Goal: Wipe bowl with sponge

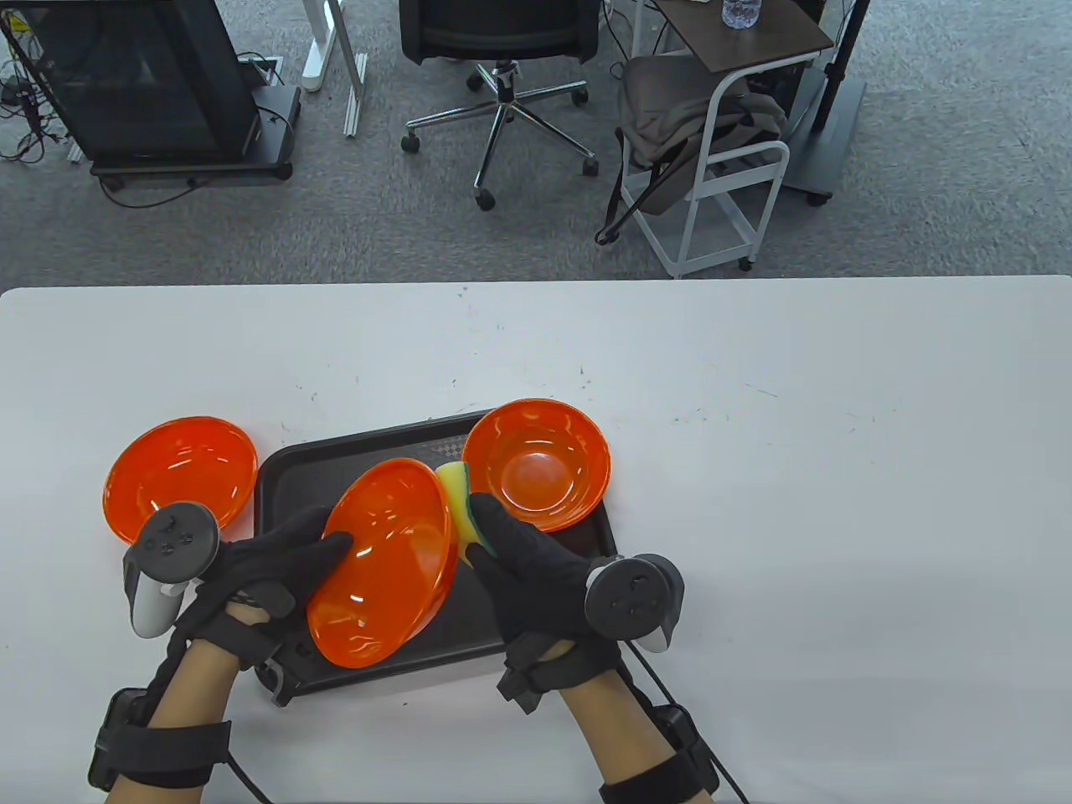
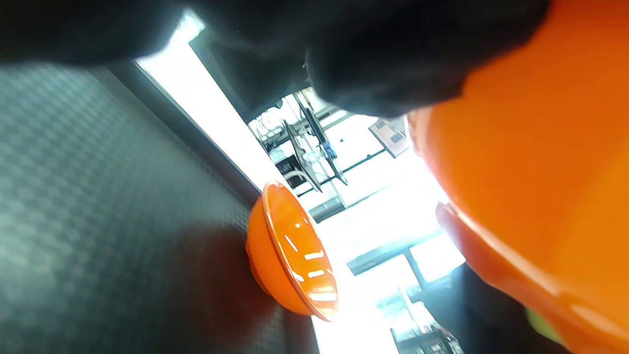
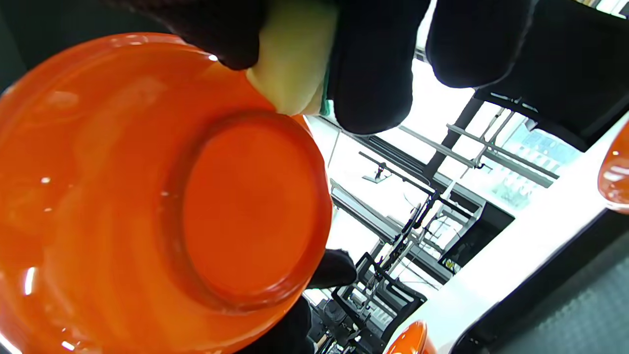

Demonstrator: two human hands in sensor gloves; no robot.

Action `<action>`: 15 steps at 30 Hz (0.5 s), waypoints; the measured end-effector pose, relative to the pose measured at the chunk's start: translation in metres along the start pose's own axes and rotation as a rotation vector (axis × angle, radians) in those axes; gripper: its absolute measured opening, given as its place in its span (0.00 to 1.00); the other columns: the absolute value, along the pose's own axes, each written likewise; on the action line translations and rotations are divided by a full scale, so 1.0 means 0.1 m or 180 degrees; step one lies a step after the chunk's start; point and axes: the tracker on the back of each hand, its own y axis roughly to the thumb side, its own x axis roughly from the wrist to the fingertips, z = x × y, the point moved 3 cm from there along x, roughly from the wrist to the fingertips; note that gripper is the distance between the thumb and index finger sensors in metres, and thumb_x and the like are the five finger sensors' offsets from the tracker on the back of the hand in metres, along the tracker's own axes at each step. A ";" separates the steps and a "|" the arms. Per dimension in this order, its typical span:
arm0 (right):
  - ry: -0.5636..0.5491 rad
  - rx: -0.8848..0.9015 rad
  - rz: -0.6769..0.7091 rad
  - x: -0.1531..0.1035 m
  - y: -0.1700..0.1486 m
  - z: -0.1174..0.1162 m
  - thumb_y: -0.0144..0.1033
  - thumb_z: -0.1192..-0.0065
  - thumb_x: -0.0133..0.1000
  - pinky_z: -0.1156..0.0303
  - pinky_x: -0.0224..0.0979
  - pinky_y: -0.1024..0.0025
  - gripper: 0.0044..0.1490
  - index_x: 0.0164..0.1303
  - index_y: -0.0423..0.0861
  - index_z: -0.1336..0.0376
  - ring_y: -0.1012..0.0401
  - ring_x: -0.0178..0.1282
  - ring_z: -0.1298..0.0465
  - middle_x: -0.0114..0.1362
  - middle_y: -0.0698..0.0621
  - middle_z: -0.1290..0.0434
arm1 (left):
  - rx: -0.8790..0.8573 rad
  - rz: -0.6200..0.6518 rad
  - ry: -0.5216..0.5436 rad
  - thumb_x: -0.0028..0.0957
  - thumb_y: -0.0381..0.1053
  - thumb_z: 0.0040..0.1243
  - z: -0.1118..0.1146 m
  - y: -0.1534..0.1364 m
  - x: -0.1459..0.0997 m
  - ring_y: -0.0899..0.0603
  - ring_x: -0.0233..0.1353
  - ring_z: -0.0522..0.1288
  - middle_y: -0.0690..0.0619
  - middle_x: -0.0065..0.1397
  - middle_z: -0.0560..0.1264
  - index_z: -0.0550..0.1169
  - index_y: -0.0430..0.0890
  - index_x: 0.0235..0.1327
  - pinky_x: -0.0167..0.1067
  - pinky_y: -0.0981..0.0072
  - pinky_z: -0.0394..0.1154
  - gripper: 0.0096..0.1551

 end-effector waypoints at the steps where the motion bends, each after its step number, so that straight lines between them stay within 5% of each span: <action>1: 0.0033 0.0062 -0.0012 0.00 -0.02 -0.01 0.42 0.44 0.67 0.30 0.66 0.41 0.31 0.77 0.47 0.49 0.49 0.64 0.22 0.78 0.41 0.32 | -0.0024 0.0048 -0.0062 0.54 0.62 0.65 0.03 0.02 0.01 0.58 0.10 0.81 0.57 0.22 0.85 0.77 0.39 0.63 0.14 0.67 0.84 0.34; 15: 0.0424 0.0543 -0.0145 0.02 -0.07 -0.27 0.41 0.44 0.67 0.28 0.65 0.42 0.32 0.76 0.42 0.49 0.51 0.61 0.20 0.75 0.39 0.30 | -0.0259 0.0316 -0.0479 0.55 0.66 0.60 0.40 0.15 0.06 0.59 0.10 0.81 0.57 0.23 0.85 0.74 0.39 0.65 0.14 0.68 0.84 0.38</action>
